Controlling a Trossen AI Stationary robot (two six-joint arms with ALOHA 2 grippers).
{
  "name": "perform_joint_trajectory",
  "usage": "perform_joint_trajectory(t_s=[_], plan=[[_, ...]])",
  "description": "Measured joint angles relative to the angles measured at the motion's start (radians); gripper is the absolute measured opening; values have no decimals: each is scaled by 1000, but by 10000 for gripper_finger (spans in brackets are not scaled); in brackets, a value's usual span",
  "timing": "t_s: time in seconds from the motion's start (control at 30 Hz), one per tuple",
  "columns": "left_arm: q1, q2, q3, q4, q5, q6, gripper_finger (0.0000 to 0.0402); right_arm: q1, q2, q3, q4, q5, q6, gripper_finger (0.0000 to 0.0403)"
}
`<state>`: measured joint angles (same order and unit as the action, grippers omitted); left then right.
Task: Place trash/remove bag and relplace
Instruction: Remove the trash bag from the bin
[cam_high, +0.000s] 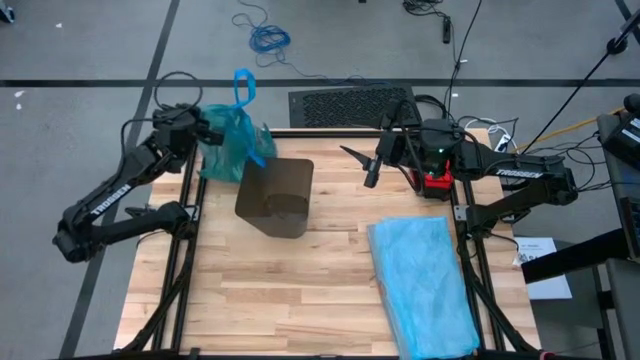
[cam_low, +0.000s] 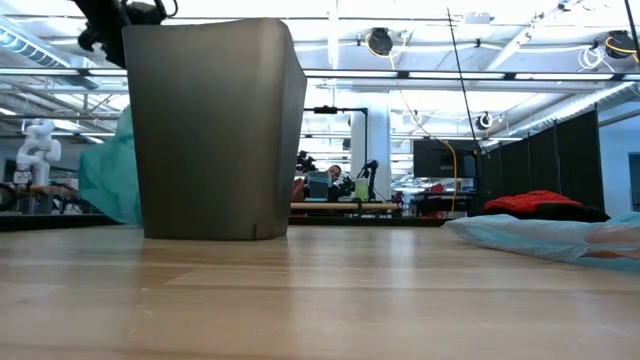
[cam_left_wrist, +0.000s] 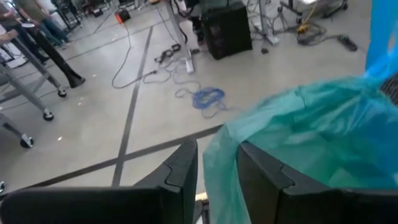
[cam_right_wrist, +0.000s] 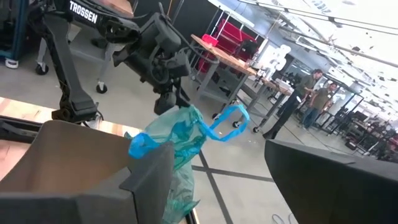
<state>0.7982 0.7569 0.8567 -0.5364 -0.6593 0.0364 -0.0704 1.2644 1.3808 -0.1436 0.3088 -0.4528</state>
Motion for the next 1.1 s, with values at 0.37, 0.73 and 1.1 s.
perform_joint_trajectory(t_s=[0.37, 0.73, 1.1], plan=[[0, -55, 40, -40, 1, 46, 107, 0, 0, 0, 0, 0, -3, 247], [0, -120, 40, -80, 2, 84, 107, 0, 0, 0, 0, 0, -4, 247], [-1, -122, 26, -283, 464, -56, 100, 0, 0, 0, 0, 0, -4, 247]])
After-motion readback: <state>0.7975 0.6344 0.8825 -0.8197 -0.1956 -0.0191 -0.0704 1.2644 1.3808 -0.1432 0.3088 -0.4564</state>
